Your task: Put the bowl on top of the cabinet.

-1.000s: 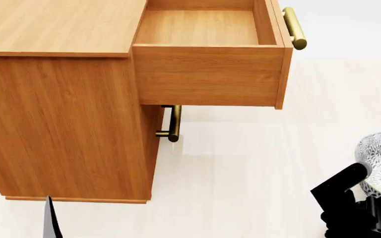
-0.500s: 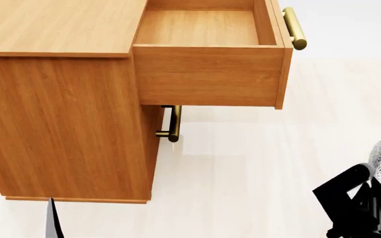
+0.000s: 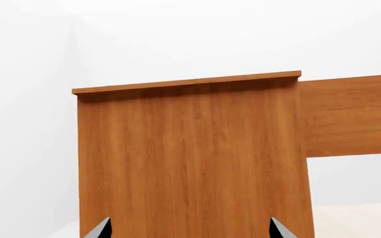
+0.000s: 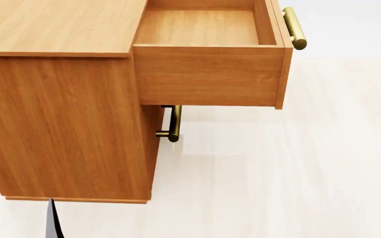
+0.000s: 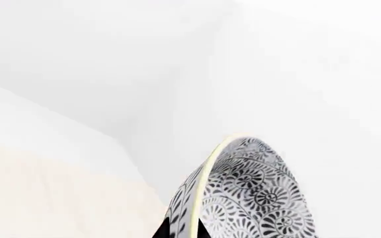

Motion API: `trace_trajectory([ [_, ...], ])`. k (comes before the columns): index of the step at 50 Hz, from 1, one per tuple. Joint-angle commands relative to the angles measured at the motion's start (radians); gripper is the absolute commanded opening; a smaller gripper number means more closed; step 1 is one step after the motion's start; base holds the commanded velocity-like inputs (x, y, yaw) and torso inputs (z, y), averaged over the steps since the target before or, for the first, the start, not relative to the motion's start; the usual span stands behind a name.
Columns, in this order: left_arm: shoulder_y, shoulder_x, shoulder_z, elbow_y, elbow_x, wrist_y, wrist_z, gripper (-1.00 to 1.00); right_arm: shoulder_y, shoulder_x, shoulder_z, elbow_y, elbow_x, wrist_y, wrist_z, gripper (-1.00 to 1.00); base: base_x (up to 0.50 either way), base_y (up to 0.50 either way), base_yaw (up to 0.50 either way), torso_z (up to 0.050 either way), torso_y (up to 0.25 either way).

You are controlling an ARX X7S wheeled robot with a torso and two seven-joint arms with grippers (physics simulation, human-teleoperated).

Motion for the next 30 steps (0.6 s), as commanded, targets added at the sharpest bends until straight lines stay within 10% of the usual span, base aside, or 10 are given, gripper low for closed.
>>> trace_trajectory([
  [1,0.001,0.001,-0.009,0.002,-0.003,0.013,0.0,1.0,0.167,0.131,0.063,-0.365,-0.018,0.239,0.012,-1.0,0.0,0.0,0.0,0.0,0.0],
  [15,-0.001,-0.004,-0.008,0.008,-0.007,0.008,-0.01,1.0,0.451,0.04,0.056,-0.382,-0.063,0.21,-0.018,-1.0,0.0,0.0,0.0,0.0,0.0],
  [30,-0.003,-0.008,0.001,0.0,-0.015,0.014,-0.01,1.0,0.805,-0.333,-0.09,0.392,-0.148,-0.267,0.0,-1.0,0.0,0.0,0.0,0.0,0.0],
])
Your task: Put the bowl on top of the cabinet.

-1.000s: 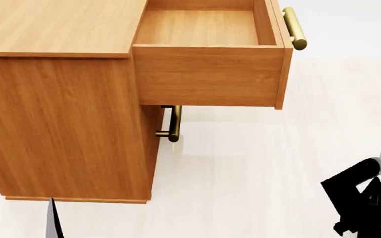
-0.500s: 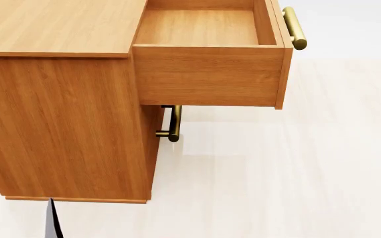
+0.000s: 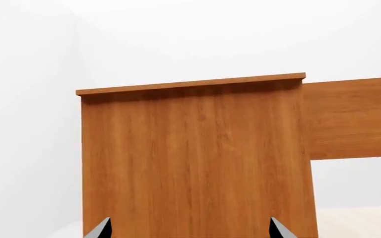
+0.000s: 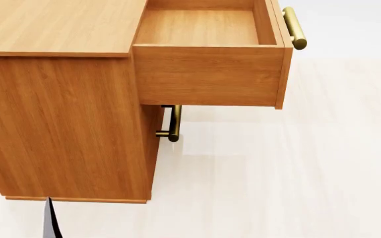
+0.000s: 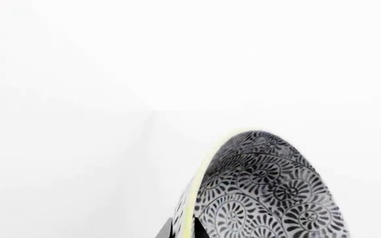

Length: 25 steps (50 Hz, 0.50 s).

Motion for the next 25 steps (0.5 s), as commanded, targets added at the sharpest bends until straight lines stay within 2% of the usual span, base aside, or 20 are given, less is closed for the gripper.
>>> trace_trajectory([
  [1,-0.002,0.001,-0.005,-0.008,-0.009,0.017,0.007,1.0,0.225,-0.226,-0.082,0.343,-0.053,-0.21,0.008,-1.0,0.0,0.0,0.0,0.0,0.0],
  [7,0.002,-0.002,-0.003,-0.008,-0.018,0.024,0.007,1.0,0.24,-0.318,-0.132,0.344,-0.026,-0.219,-0.005,-1.0,0.0,0.0,0.0,0.0,0.0],
  [12,0.004,-0.005,-0.004,-0.008,-0.031,0.03,0.008,1.0,0.321,-0.375,-0.093,0.343,0.03,-0.257,-0.002,-1.0,0.0,0.0,0.0,0.0,0.0],
  [22,0.005,-0.009,0.002,-0.005,-0.038,0.031,0.009,1.0,0.398,-0.495,-0.16,0.343,0.008,-0.3,-0.051,-1.0,0.0,0.0,0.0,0.0,0.002],
  [25,0.006,-0.011,0.003,-0.006,-0.043,0.035,0.01,1.0,0.435,-0.499,-0.31,0.324,0.141,-0.294,-0.039,-1.0,0.0,0.0,0.0,0.0,0.0],
])
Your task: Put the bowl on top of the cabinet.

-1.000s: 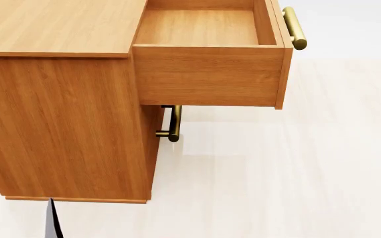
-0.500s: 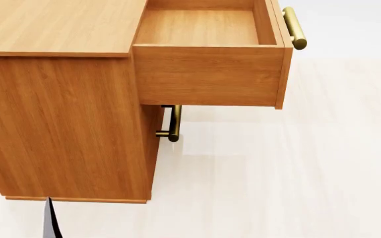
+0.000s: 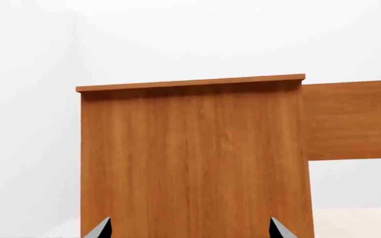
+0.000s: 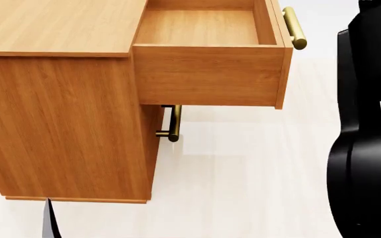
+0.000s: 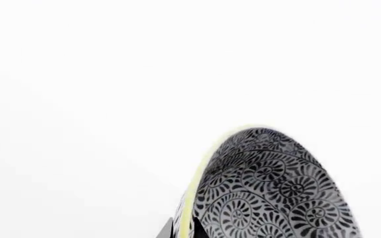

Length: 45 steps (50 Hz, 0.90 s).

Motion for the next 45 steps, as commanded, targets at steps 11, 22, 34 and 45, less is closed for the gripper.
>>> trace_trajectory([
  [11,0.003,-0.006,-0.005,-0.001,-0.033,0.02,0.009,1.0,0.198,-0.116,-0.666,-0.118,0.514,-0.005,-0.012,-1.0,0.0,0.0,0.0,0.0,0.0],
  [22,0.006,-0.012,-0.008,0.011,-0.052,0.013,0.006,1.0,0.216,-0.116,-0.736,-0.245,0.564,0.064,-0.082,-1.0,0.0,0.0,0.0,0.0,0.0],
  [34,0.003,-0.018,-0.002,0.001,-0.066,0.004,0.01,1.0,0.078,-0.116,-0.748,-0.269,0.553,0.076,-0.337,-1.0,0.0,0.0,0.0,0.0,0.0],
  [45,0.001,-0.027,0.005,-0.001,-0.083,-0.01,0.019,1.0,-0.016,-0.116,-0.754,-0.352,0.447,0.13,-0.517,-1.0,0.0,0.0,0.0,0.0,0.001],
])
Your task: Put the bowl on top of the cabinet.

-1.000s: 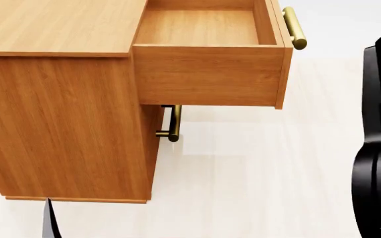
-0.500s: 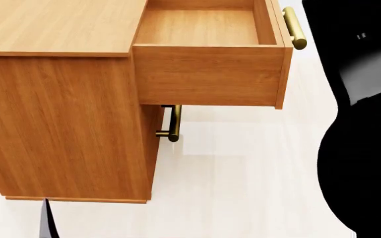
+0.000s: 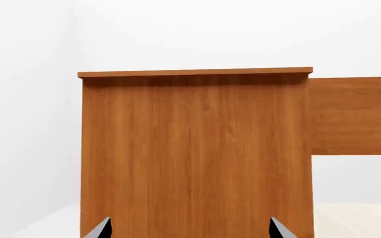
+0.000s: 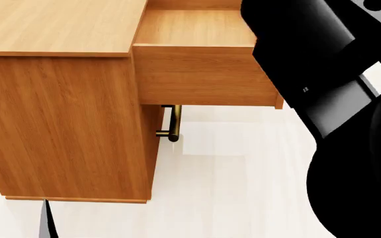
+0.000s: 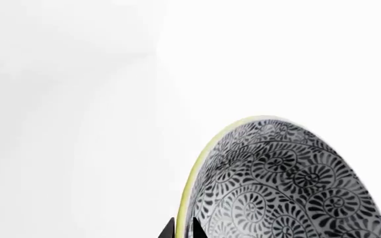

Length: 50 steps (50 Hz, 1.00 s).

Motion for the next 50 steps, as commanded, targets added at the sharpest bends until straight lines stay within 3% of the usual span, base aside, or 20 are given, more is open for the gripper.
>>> trace_trajectory([
  [1,-0.001,-0.003,-0.003,-0.007,-0.019,0.003,0.015,1.0,-0.084,-0.008,-0.013,-0.075,-0.088,0.031,-0.191,-1.0,0.0,0.0,0.0,0.0,0.0],
  [7,0.001,-0.007,-0.002,-0.001,-0.023,0.0,0.014,1.0,-0.079,-0.008,-0.006,-0.095,-0.051,0.035,-0.242,-1.0,0.0,0.0,0.0,0.0,0.0],
  [12,0.004,-0.009,0.0,0.004,-0.027,-0.004,0.014,1.0,-0.034,-0.008,0.001,-0.091,0.147,0.117,-0.251,-1.0,0.0,0.0,0.0,0.0,0.002],
  [17,0.003,-0.012,0.0,0.006,-0.038,-0.007,0.016,1.0,-0.055,-0.008,-0.004,-0.121,0.195,0.234,-0.417,-1.0,0.0,0.0,0.0,0.0,0.0],
  [21,0.002,-0.017,-0.004,0.015,-0.053,-0.015,0.017,1.0,-0.043,-0.008,0.004,-0.125,0.264,0.241,-0.464,-1.0,0.0,0.0,0.0,0.0,0.0],
  [32,0.005,-0.025,-0.006,0.025,-0.077,-0.021,0.019,1.0,0.004,-0.008,-0.004,-0.144,0.208,0.312,-0.605,-1.0,0.0,0.0,0.0,0.0,0.001],
  [40,0.005,-0.024,0.002,0.021,-0.077,-0.02,0.02,1.0,-0.031,-0.008,-0.001,-0.116,0.186,0.276,-0.603,-1.0,0.0,0.0,0.0,0.0,0.0],
  [50,0.004,-0.025,0.005,0.017,-0.081,-0.017,0.019,1.0,-0.089,-0.008,0.002,-0.114,0.315,0.078,-0.487,-1.0,0.0,0.0,0.0,0.0,0.001],
])
